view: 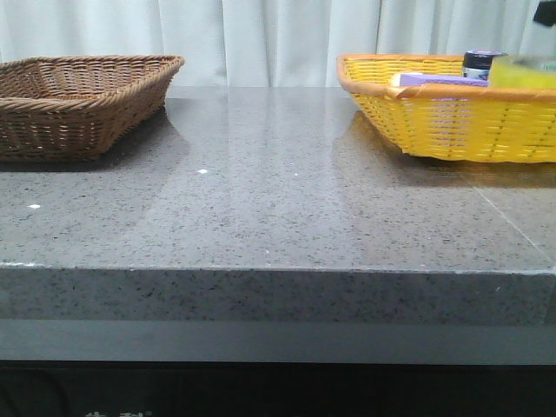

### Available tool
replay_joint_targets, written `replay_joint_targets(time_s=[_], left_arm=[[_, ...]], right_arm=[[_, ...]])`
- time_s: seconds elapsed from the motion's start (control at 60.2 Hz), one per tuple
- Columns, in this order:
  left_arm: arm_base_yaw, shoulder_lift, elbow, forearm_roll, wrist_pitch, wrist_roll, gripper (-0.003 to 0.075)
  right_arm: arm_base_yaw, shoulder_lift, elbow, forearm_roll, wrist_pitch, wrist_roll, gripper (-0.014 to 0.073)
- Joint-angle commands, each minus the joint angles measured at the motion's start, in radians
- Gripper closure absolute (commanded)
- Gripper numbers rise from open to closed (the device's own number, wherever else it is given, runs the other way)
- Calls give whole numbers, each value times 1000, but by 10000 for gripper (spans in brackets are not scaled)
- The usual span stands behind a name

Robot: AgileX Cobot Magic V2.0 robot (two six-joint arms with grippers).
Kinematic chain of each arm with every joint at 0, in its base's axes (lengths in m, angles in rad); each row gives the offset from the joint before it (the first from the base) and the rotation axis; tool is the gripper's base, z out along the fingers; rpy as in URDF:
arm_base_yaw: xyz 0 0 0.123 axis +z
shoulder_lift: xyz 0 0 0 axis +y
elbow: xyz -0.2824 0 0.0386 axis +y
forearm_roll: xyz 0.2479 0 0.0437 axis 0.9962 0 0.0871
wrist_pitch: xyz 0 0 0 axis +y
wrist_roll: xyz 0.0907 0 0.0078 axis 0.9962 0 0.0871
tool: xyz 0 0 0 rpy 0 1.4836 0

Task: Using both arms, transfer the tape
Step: 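Lift the tape roll out and set it on the table between baskets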

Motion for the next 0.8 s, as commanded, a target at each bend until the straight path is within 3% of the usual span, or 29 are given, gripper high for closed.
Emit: replay_joint_targets(time_s=[0.0, 0.282, 0.781], left_arm=[[-9, -2, -26, -9, -71, -10, 154], [-9, -2, -26, -9, -71, -10, 154], [-9, -2, -26, -9, -71, -10, 154]], right_arm=[[0, -114, -32, 40, 75, -8, 517], [85, -237, -32, 125, 71, -8, 517], [556, -232, -30, 129, 7, -5, 517]])
